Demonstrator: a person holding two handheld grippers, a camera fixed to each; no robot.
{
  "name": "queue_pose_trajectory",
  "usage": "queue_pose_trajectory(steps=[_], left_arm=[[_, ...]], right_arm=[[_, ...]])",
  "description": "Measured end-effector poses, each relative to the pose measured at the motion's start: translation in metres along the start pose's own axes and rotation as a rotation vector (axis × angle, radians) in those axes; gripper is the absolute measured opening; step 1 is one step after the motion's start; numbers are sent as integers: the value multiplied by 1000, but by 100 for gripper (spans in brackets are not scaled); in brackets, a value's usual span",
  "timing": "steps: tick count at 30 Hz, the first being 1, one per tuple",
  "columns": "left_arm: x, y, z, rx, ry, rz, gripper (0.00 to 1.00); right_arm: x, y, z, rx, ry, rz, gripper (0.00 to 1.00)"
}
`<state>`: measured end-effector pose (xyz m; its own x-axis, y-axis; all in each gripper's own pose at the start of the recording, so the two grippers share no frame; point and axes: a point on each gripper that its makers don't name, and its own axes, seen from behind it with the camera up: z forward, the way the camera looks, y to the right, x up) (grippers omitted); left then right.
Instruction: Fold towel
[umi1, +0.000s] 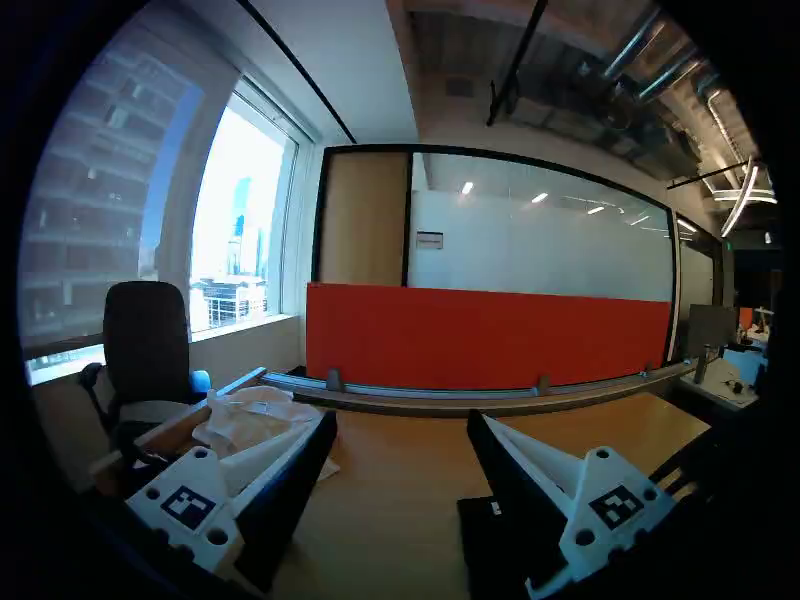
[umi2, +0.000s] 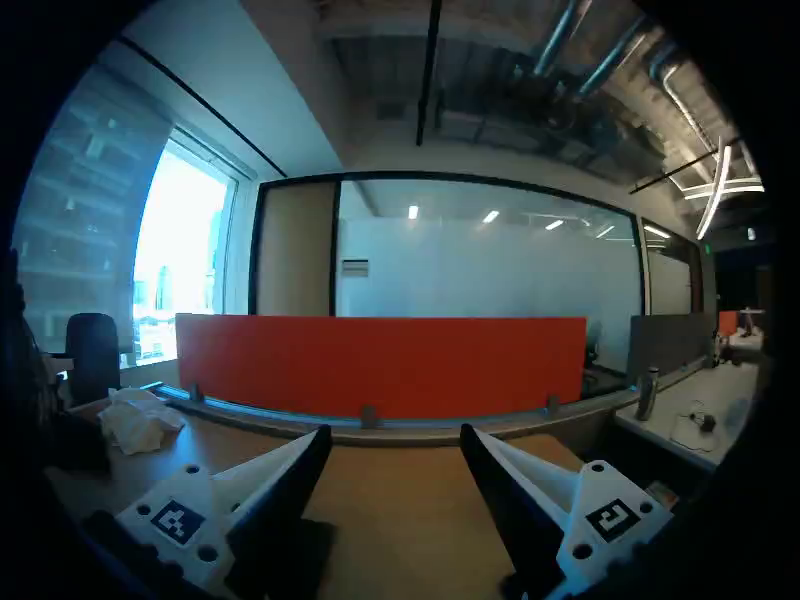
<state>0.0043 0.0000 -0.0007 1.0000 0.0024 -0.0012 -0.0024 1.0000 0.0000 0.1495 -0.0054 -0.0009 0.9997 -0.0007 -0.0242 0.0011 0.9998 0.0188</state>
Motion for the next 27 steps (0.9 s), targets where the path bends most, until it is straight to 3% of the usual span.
queue_pose_trajectory(steps=[5,12,27], left_arm=[[24,5,-3,-15,-1,25,97],[24,22,0,-88,-49,32,97],[-4,61,-9,-334,-196,112,97]], right_arm=[[14,-5,0,15,-12,-7,99],[17,-16,-1,58,-53,-23,99],[-5,-77,-18,322,-209,-150,99]])
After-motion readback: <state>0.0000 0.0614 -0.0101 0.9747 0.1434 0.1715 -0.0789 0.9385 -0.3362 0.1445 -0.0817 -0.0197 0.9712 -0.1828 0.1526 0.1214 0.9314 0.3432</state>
